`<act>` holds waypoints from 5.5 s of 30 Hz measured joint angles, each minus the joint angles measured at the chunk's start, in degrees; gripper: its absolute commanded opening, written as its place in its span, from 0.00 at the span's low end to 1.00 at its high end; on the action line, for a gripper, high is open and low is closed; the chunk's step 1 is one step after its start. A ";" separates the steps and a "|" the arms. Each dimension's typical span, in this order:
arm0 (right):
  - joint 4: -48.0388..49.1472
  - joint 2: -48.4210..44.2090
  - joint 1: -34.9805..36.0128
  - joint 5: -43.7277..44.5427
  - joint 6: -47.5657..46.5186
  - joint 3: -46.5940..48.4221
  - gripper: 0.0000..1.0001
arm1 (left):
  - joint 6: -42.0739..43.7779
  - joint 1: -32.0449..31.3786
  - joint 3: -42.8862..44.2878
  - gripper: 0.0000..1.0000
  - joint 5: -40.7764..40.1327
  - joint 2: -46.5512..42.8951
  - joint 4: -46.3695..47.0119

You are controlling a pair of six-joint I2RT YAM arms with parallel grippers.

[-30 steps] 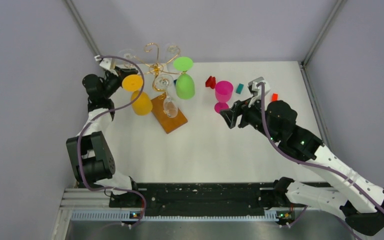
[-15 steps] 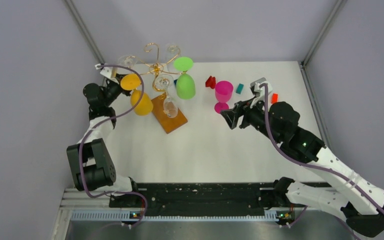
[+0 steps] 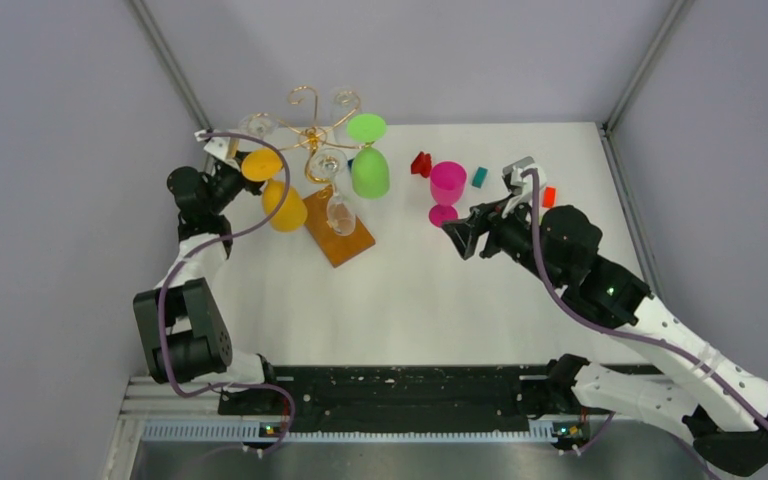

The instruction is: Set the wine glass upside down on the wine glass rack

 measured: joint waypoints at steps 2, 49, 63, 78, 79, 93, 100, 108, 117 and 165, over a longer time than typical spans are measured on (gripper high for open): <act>0.04 -0.04 0.00 -0.07 0.00 0.00 0.66 | 0.72 0.00 0.02 0.16 0.00 -0.02 -0.07; 0.39 -2.03 0.00 -0.20 -0.57 -1.86 0.66 | 13.64 0.50 -2.43 0.99 -8.66 -6.78 -9.64; 1.49 -2.01 0.00 -0.46 -0.57 -2.43 0.66 | 16.26 0.46 -5.35 0.99 -13.84 -6.75 -6.91; 1.90 -2.03 0.00 -1.31 -0.57 -2.64 0.66 | 18.67 0.46 -8.04 0.99 -17.94 -13.22 -7.39; 1.92 -2.08 0.00 -1.31 -0.57 -2.71 0.66 | 18.80 0.46 -8.04 0.99 -17.94 -13.70 -7.67; 2.01 -3.15 0.00 -1.46 -0.55 -3.39 0.66 | 19.56 0.46 -9.81 0.99 -22.45 -20.44 -14.82; 2.51 -3.32 0.00 -1.42 -0.55 -3.74 0.66 | 17.99 0.48 -12.59 0.99 -22.71 -24.92 -15.39; 2.67 -4.50 0.00 1.49 0.26 -3.74 0.66 | 14.47 0.48 -13.33 0.99 -27.26 -32.09 -20.02; -2.56 0.74 0.00 9.84 4.07 -0.83 0.66 | 7.91 0.48 -13.75 0.99 -34.86 -43.39 -26.67; -3.06 53.51 -29.62 -11.96 5.20 23.41 0.27 | -16.79 -6.03 15.56 0.99 -41.59 -49.83 -67.43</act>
